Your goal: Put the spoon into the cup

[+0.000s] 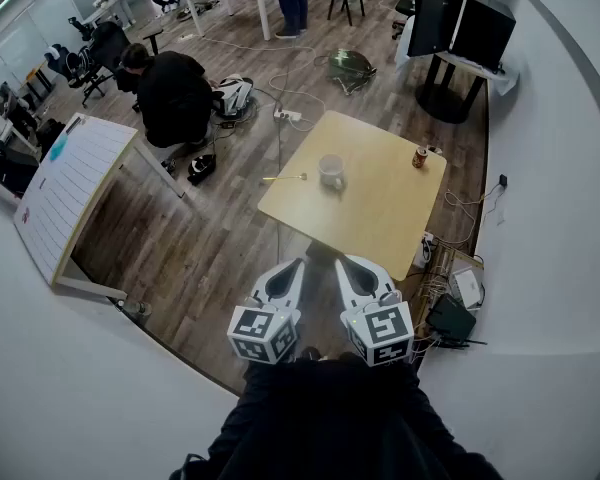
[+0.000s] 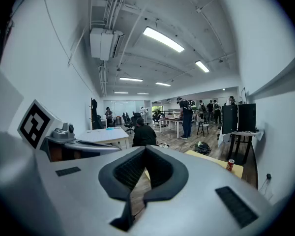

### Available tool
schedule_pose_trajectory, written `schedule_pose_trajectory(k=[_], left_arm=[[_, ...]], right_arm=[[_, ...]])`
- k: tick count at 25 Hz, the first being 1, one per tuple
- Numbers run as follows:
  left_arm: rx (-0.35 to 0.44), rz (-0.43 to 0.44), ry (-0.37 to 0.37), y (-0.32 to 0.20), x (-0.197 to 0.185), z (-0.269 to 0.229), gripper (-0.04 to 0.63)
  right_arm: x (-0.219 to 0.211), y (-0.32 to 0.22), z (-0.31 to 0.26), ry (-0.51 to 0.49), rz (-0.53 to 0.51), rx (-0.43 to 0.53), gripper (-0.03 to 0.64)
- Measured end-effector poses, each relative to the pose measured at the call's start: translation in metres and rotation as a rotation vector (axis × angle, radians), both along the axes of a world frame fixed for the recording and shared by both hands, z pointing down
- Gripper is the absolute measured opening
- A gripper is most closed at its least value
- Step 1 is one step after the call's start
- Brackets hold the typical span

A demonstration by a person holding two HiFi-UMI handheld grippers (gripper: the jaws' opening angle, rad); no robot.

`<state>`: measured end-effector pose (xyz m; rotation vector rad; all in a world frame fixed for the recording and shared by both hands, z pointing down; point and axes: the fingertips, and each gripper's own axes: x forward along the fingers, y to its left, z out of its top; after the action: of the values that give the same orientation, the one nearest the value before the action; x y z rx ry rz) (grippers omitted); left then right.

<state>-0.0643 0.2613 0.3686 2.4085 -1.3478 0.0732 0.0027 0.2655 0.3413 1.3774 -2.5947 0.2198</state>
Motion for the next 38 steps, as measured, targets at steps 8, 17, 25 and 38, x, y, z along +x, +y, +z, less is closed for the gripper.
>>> schedule_pose_trajectory(k=[8,17,25,38], left_arm=[[0.022,0.028,-0.025,-0.005,0.001,0.004,0.034],[0.012,0.023,-0.01,-0.004,-0.009,0.01,0.034],[-0.029,0.002,-0.002,0.0,-0.027,0.029,0.034],[-0.071,0.005,0.011,0.008,-0.052,0.049,0.034]], right_arm=[[-0.004,-0.006,0.0,0.01,-0.002,0.004,0.02],[-0.013,-0.006,0.006,-0.029,0.006,-0.006,0.02],[-0.018,-0.002,0.031,0.008,0.028,-0.073,0.021],[-0.047,0.007,0.048,-0.006,0.023,-0.1,0.021]])
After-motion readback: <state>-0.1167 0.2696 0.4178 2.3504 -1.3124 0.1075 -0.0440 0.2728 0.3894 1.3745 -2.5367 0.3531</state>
